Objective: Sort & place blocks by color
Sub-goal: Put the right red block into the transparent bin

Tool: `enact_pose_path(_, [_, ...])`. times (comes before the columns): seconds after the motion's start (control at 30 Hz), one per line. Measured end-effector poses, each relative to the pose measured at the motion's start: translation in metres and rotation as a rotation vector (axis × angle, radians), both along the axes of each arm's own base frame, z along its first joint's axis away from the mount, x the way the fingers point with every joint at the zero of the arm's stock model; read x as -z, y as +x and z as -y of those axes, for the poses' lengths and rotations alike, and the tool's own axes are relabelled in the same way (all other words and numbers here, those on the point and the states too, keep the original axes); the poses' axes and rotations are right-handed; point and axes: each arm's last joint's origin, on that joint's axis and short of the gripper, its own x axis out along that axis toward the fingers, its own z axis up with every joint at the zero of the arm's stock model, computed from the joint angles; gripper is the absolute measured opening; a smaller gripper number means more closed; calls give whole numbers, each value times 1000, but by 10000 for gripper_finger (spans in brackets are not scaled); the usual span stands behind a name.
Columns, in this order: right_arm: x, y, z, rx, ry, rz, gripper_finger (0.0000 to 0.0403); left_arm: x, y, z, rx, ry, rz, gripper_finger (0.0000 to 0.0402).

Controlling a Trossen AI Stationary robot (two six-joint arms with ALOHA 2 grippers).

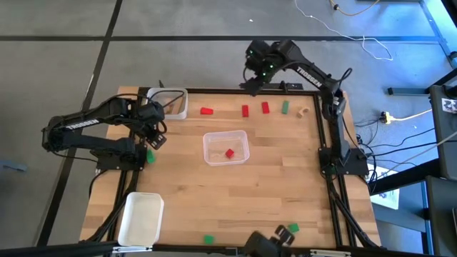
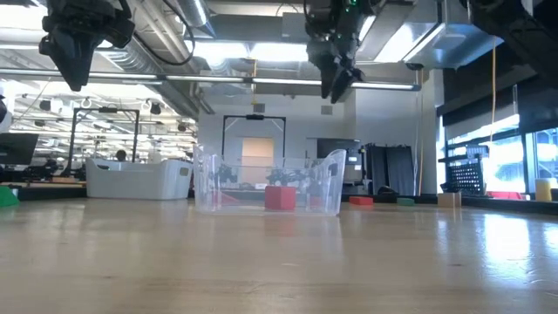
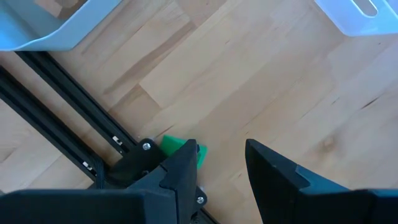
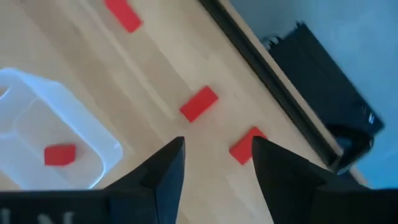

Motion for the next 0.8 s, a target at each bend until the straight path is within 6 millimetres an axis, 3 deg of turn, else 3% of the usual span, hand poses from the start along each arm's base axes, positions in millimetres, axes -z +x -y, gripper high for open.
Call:
enact_pose_path(0.27, [33,-4,35,138,80,-78,186,0,1,0,0,2,8,128])
enact_pose_path(0.8, [128,8,74,214,251,-297,186,-1,3,-1,-7,8,35,128])
